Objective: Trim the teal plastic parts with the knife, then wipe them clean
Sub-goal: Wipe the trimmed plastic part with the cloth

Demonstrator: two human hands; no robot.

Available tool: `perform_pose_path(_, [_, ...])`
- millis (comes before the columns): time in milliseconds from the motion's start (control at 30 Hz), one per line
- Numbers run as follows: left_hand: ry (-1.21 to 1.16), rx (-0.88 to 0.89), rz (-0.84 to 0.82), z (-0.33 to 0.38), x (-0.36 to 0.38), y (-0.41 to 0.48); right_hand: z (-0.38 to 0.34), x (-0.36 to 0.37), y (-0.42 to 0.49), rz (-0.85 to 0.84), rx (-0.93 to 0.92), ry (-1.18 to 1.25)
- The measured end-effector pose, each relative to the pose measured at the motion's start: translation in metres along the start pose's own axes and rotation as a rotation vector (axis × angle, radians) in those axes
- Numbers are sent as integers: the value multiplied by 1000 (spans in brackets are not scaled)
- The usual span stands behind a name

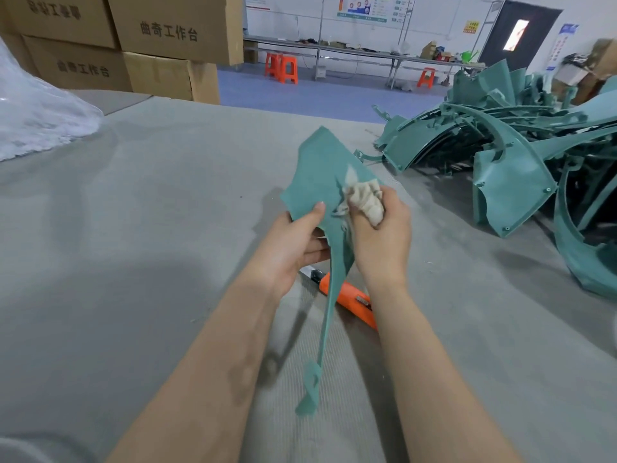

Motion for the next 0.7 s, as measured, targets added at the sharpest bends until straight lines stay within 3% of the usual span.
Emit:
perform_pose_path(100, [50,-24,-6,-3,0,1,6,-11,4,97,33,42])
perform_pose_path(167, [24,-22,-3,-1,-2,1,6,-5,3,65,42,76])
perform_pose_path(333, [-96,56,167,8,-22,4,-1,44,-17,-402,54,184])
perform_pose_path(400, [-68,53,172,8,-24,5,-1,46,-17,-447,60,210])
perform_pose_path(600, [114,-31,12,-1,-8,3,11,-5,2,39,27,69])
perform_pose_path(700, [121,-68,17,-3,-9,3,25,-23,5,167,122,79])
Point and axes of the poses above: each hand's wrist, its own y-axis towards the middle knuckle, its own x-axis out of the palm, z = x × y, the point moved 7 cm from there along y, towards the middle knuckle, and after that the axes turned 4 degrees about -x, right-handed, at the moved point
